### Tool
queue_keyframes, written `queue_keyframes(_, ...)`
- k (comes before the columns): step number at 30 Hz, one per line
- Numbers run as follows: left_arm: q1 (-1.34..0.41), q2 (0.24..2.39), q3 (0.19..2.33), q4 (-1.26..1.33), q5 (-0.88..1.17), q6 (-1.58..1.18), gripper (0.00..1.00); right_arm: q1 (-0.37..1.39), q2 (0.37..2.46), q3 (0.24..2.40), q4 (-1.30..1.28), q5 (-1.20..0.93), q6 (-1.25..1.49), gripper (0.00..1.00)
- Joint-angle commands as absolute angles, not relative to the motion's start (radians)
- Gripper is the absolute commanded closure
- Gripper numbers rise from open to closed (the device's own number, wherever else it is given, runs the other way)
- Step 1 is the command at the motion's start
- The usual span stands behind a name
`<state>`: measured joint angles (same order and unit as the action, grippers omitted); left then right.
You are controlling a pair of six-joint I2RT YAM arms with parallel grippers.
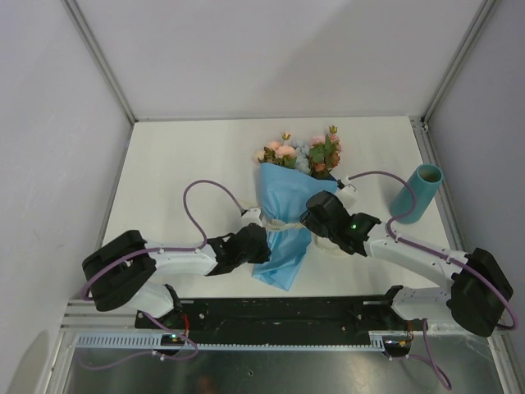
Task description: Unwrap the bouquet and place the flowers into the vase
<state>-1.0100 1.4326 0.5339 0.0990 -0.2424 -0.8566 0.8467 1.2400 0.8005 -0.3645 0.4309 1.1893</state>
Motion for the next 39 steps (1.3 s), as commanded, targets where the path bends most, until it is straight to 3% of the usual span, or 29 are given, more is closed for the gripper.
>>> queue_keyframes(1, -1.02, 1.44, 0.567, 0.1, -0.269, -0.853, 1.0, 0.852, 1.243, 0.802, -0.376, 0.486, 1.22, 0.61)
queue_keyframes(11, -1.022, 1.449, 0.576, 0.1, -0.263, -0.852, 1.0, 0.856, 1.254, 0.801, -0.384, 0.481, 1.227, 0.6)
queue_keyframes(26, -1.025, 1.462, 0.572, 0.099, -0.27, -0.855, 1.0, 0.823, 1.191, 0.798, -0.294, 0.518, 1.083, 0.98)
queue_keyframes(39, -1.025, 1.491, 0.572, 0.098, -0.274, -0.857, 1.0, 0.741, 1.082, 0.846, -0.219, 0.467, 0.872, 1.0)
